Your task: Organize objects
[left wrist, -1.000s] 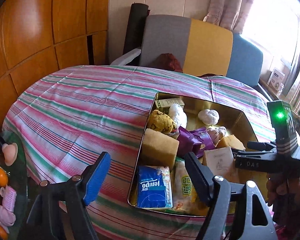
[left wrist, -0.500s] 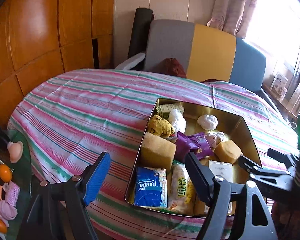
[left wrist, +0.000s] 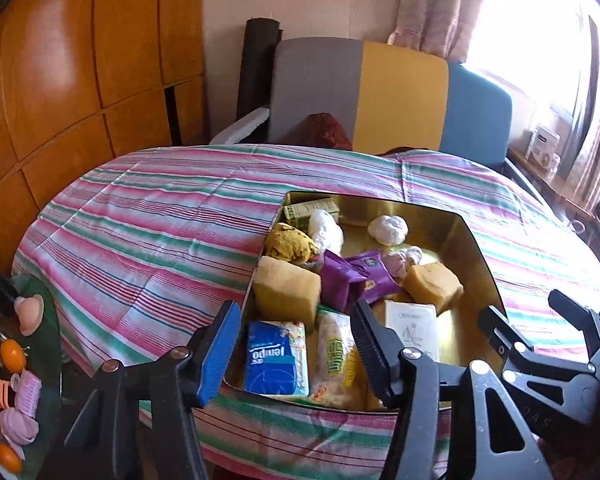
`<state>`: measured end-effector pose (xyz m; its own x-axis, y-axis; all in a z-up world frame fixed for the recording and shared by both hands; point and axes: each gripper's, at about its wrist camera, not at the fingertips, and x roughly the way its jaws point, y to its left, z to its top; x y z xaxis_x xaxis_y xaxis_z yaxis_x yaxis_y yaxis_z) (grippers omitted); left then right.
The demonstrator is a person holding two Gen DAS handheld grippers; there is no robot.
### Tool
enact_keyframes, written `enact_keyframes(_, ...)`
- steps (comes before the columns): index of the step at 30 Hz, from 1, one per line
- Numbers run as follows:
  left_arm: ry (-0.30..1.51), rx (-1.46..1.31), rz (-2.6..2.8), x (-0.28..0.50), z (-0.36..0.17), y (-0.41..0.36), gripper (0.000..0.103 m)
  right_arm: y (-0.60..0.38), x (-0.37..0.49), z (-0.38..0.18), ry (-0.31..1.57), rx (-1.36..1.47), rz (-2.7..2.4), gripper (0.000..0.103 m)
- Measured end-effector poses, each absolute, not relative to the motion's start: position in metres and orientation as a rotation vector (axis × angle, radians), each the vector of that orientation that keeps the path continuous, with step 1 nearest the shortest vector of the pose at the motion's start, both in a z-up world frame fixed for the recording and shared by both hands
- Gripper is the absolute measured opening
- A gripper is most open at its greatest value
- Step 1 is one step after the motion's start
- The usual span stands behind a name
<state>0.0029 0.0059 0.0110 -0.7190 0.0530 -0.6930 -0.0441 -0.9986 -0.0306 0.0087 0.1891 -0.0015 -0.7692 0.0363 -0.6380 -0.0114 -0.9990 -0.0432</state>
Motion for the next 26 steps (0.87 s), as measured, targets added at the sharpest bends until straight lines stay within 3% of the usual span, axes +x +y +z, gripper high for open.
enact_keyframes(26,0.008,-1.069,2.887,0.0090,0.0200,0.0087,0.055,0.1886,0.0108,-0.0032,-0.051,-1.079,2.936,0.102)
